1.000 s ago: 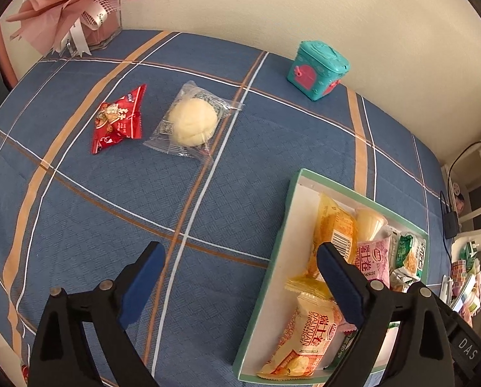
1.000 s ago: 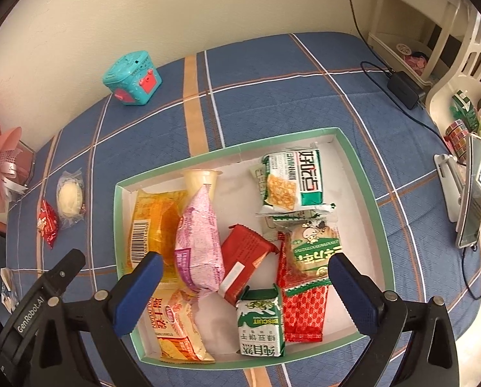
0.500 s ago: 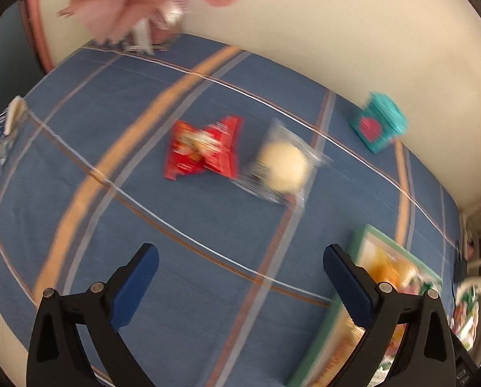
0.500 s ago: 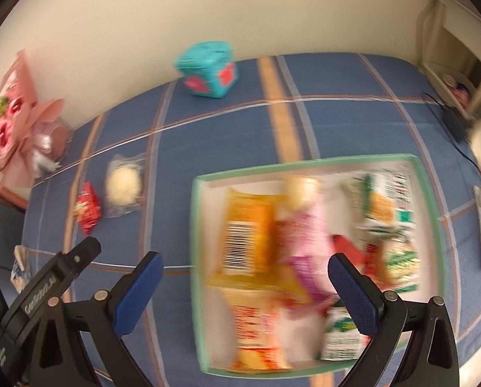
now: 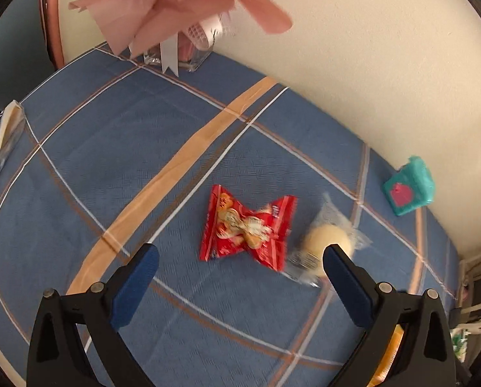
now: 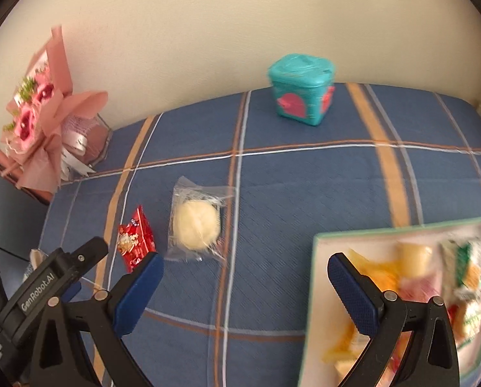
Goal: Organize snacks
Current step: 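Move both grippers back toward the red packet and wrapped bun, then grasp the red candy packet with the left gripper while the right grasps the wrapped bun, then lift both held items and carry them over the white tray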
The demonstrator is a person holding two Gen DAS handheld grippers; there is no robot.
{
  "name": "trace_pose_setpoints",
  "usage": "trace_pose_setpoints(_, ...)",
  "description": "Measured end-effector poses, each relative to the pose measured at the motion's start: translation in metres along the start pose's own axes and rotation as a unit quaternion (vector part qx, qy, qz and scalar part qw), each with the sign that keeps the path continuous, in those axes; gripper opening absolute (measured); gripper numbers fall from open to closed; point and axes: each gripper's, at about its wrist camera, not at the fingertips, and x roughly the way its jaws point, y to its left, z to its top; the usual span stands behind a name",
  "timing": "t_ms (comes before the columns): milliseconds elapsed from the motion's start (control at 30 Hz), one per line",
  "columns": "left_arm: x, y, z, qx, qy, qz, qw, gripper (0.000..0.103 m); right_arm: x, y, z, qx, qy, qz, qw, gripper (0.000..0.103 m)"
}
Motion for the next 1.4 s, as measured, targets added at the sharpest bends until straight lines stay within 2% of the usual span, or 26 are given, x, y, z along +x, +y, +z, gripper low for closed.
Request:
trace_pose_setpoints(133, 0.027, 0.016, 0.011, -0.041, 0.015, -0.019, 0.9989, 0.095, 0.028, 0.020, 0.011, -0.022, 0.006, 0.000, 1.000, 0.100)
trace_pose_setpoints(267, 0.044, 0.021, 0.019, -0.041, 0.018, -0.021, 0.9988, 0.095, 0.052, 0.030, 0.019, -0.030, 0.015, -0.009, 0.999, 0.100)
trace_pose_setpoints(400, 0.063, 0.027, 0.022, -0.065, 0.036, -0.048, 0.9961, 0.092, 0.072, 0.033, 0.025, -0.027, 0.022, -0.009, 0.999, 0.095)
trace_pose_setpoints(533, 0.074, 0.025, 0.020, -0.061, 0.037, -0.044, 0.9965, 0.085, 0.088, 0.036, 0.028, -0.030, 0.029, -0.015, 0.999, 0.088)
trace_pose_setpoints(600, 0.075, 0.023, 0.021, -0.055, 0.032, -0.037, 0.9973, 0.082, 0.096, 0.035, 0.028, -0.024, 0.029, -0.002, 0.999, 0.087)
trace_pose_setpoints(700, 0.074, 0.021, 0.020, -0.050, 0.026, -0.035, 0.9978, 0.071, 0.102, 0.034, 0.027, -0.014, 0.026, 0.015, 0.999, 0.084)
trace_pose_setpoints(767, 0.073, 0.020, 0.019, -0.051, 0.025, -0.041, 0.9975, 0.062, 0.104, 0.037, 0.026, -0.015, 0.023, 0.029, 0.999, 0.073)
trace_pose_setpoints(800, 0.073, 0.020, 0.018, -0.052, 0.027, -0.052, 0.9969, 0.054, 0.106, 0.039, 0.026, -0.014, 0.026, 0.039, 0.999, 0.069)
trace_pose_setpoints(833, 0.074, 0.020, 0.018, -0.055, 0.030, -0.062, 0.9961, 0.051, 0.107, 0.041, 0.025, -0.011, 0.028, 0.048, 0.998, 0.064)
trace_pose_setpoints(933, 0.074, 0.020, 0.016, -0.057, 0.025, -0.065, 0.9959, 0.051, 0.107, 0.043, 0.023, -0.004, 0.023, 0.068, 0.997, 0.051)
trace_pose_setpoints(1200, 0.063, 0.018, 0.006, -0.067, 0.037, -0.091, 0.9929, 0.048, 0.096, 0.043, 0.016, 0.007, 0.020, 0.065, 0.998, 0.047)
trace_pose_setpoints(1400, 0.034, 0.013, -0.002, -0.072, 0.046, -0.084, 0.9928, 0.048, 0.069, 0.037, 0.004, 0.025, 0.023, 0.071, 0.997, 0.046)
